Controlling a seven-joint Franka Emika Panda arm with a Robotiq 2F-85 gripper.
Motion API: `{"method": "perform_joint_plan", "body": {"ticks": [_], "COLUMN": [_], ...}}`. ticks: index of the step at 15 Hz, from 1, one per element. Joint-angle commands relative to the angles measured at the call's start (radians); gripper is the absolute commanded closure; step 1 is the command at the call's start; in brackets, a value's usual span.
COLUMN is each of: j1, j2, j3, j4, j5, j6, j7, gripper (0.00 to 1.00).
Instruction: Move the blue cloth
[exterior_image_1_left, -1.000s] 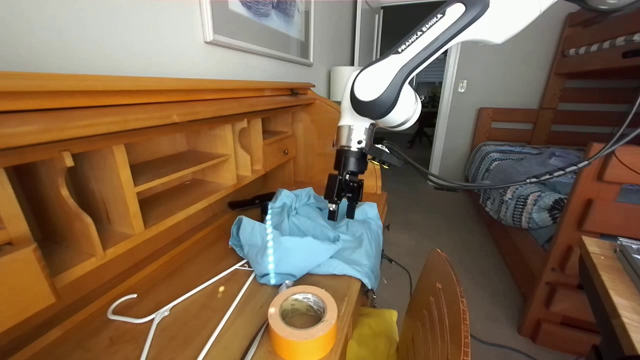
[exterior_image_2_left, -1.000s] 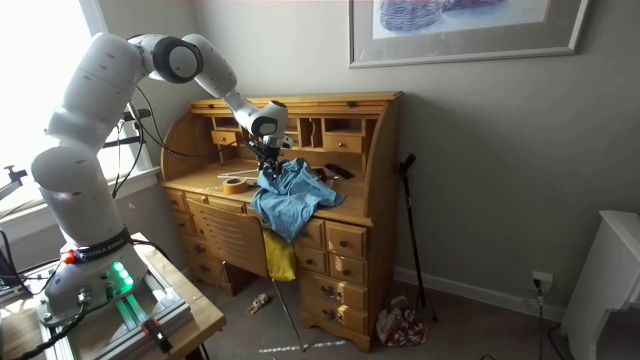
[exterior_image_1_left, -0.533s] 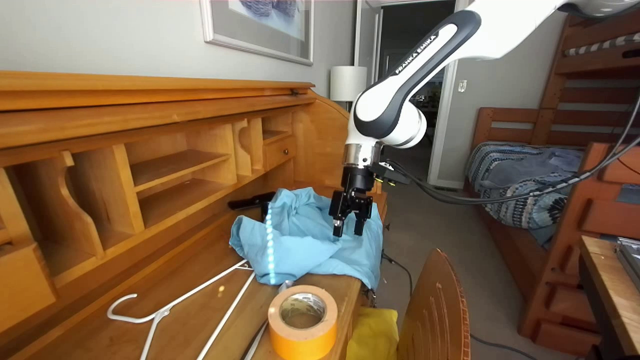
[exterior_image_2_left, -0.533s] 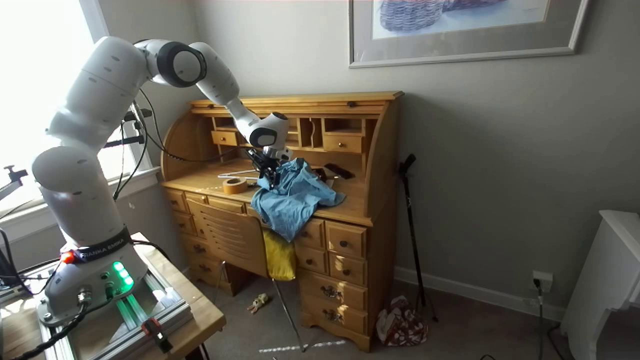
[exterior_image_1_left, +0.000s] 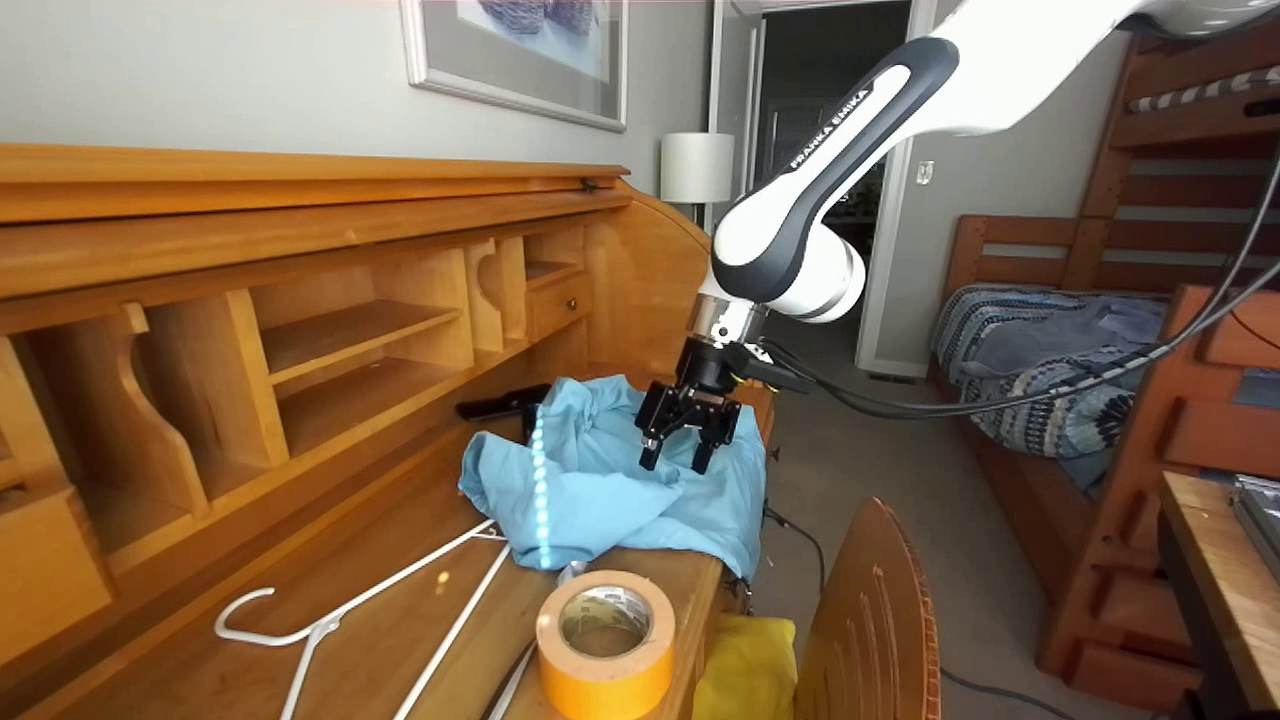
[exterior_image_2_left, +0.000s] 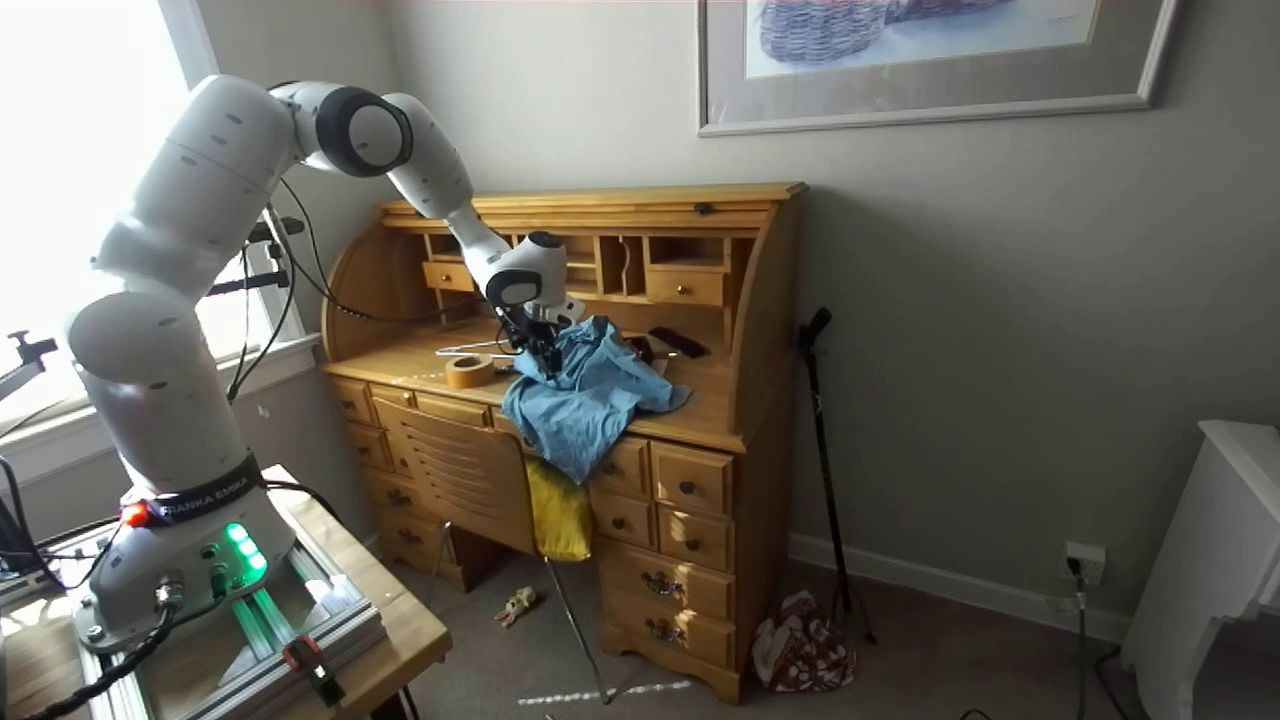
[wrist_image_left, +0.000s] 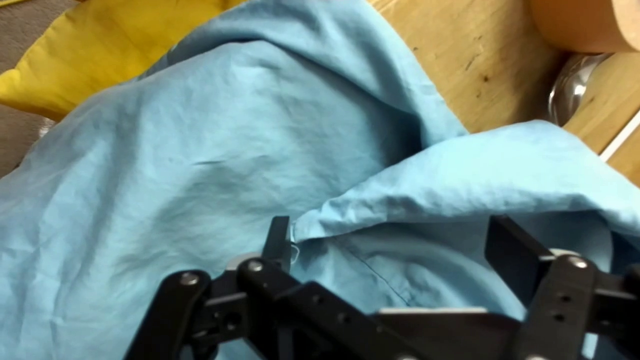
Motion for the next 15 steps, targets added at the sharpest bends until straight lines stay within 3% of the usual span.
{"method": "perform_joint_plan", "body": {"ticks": [1, 7, 8, 9, 15], "j1": [0.005, -0.036, -0.04, -0.037, -0.034], "j2": [0.006, 0.046, 0.053, 0.062, 0.093], "j3": [-0.008, 0.051, 0.06, 0.063, 0.081], "j4": [0.006, 0.028, 0.032, 0.036, 0.054], "j5": [0.005, 0.094, 0.103, 0.106, 0.101], "j6": [0.016, 0.026, 0.024, 0.028, 0.022], "j7": [0.026, 0.038, 0.033, 0.03, 0.017], "gripper": [0.0, 0.0, 0.1, 0.26, 0.7]}}
